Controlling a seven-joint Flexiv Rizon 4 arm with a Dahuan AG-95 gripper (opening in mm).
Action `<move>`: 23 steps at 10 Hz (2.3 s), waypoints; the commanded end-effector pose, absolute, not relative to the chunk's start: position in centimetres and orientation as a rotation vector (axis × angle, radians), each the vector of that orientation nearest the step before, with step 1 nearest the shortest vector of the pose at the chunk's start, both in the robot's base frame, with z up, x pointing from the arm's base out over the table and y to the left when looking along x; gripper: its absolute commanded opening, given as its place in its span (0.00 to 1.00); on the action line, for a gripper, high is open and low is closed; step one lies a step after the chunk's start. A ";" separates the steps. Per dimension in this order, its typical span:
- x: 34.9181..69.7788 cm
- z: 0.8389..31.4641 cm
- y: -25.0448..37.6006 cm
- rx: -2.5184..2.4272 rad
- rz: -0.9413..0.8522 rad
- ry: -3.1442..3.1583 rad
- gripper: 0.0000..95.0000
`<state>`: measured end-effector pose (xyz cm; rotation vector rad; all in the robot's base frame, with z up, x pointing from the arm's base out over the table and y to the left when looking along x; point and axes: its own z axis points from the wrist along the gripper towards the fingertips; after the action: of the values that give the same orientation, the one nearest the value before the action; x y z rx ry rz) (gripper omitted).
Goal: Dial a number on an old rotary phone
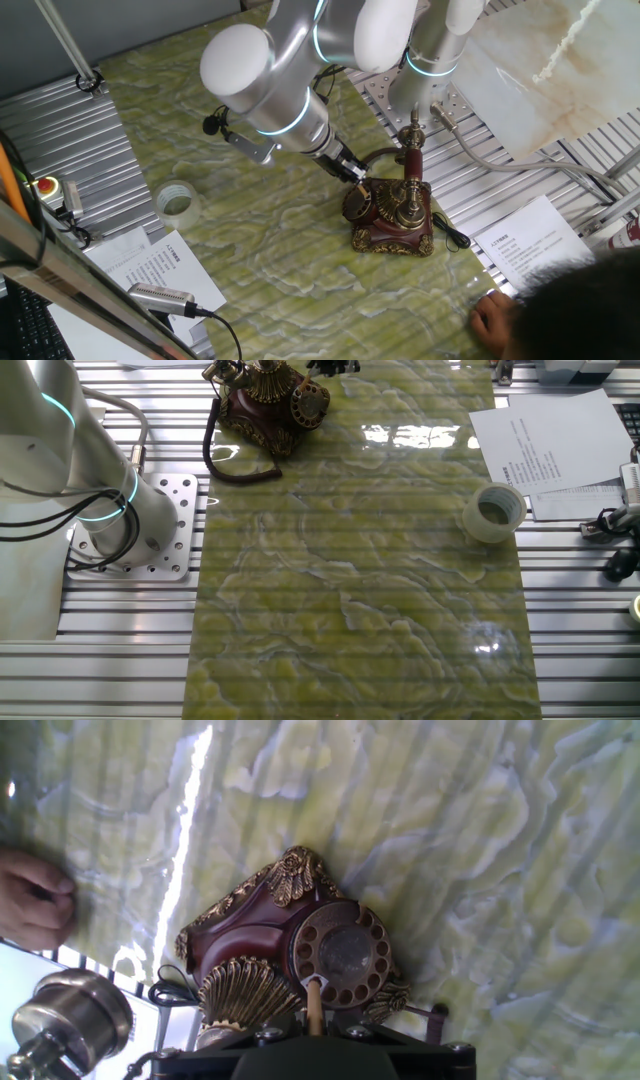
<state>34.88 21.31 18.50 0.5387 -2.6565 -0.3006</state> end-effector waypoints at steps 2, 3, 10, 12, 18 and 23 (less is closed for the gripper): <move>34.8 18.5 21.3 0.554 -0.316 -2.653 0.00; 34.8 18.4 21.2 0.564 -0.318 -2.648 0.00; 34.8 17.9 21.1 0.667 -0.356 -2.624 0.00; 34.9 17.7 21.1 0.686 -0.369 -2.622 0.00; 34.9 17.7 20.9 0.760 -0.405 -2.602 0.00; 34.9 17.5 20.8 0.804 -0.442 -2.591 0.00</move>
<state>34.89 20.74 17.49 0.8064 -2.5895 -0.4439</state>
